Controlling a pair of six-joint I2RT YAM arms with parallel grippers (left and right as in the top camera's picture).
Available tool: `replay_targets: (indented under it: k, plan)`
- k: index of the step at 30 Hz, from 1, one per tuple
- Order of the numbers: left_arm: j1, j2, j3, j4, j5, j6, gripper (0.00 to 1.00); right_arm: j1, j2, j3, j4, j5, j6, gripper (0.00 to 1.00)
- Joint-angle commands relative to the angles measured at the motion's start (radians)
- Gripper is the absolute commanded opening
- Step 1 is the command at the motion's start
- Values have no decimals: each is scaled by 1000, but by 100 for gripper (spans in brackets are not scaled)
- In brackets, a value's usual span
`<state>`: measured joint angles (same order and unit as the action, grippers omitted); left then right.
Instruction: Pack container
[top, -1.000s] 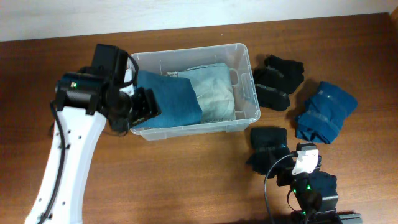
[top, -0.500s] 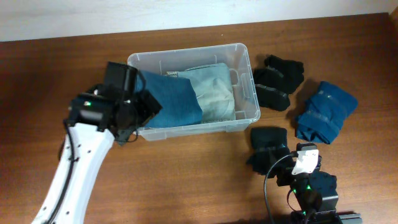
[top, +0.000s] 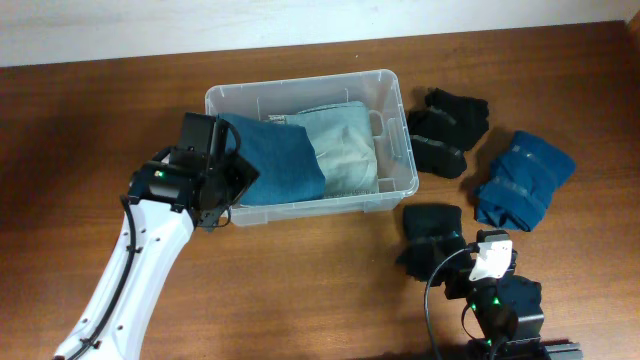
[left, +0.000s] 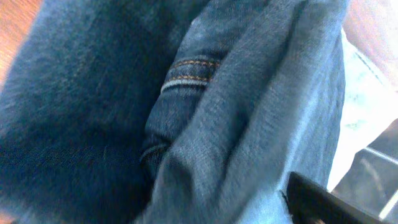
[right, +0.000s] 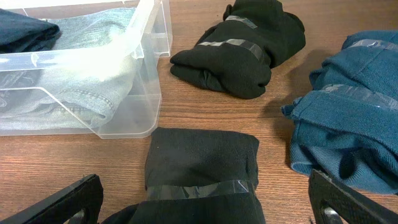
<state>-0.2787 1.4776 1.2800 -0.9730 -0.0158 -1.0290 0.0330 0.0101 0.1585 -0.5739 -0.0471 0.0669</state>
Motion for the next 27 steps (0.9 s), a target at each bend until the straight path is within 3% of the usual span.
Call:
replay_targets:
  k: [1,7,13,21,27]
  plan:
    - [-2,2,-24,34,-32,-14,75,-7,-6,-7,3,-2,-7,98]
    - [-2,2,-24,64,-51,10,35,-7,-6,-7,2,-2,-7,98]
    - [-2,1,-15,110,-40,227,11,-7,-6,-7,3,-2,-7,98]
    - [-2,1,187,104,122,609,5,-7,-6,-7,2,-2,-7,98]
    - [-3,2,411,98,264,748,0,-7,-6,-7,2,-2,-7,98]
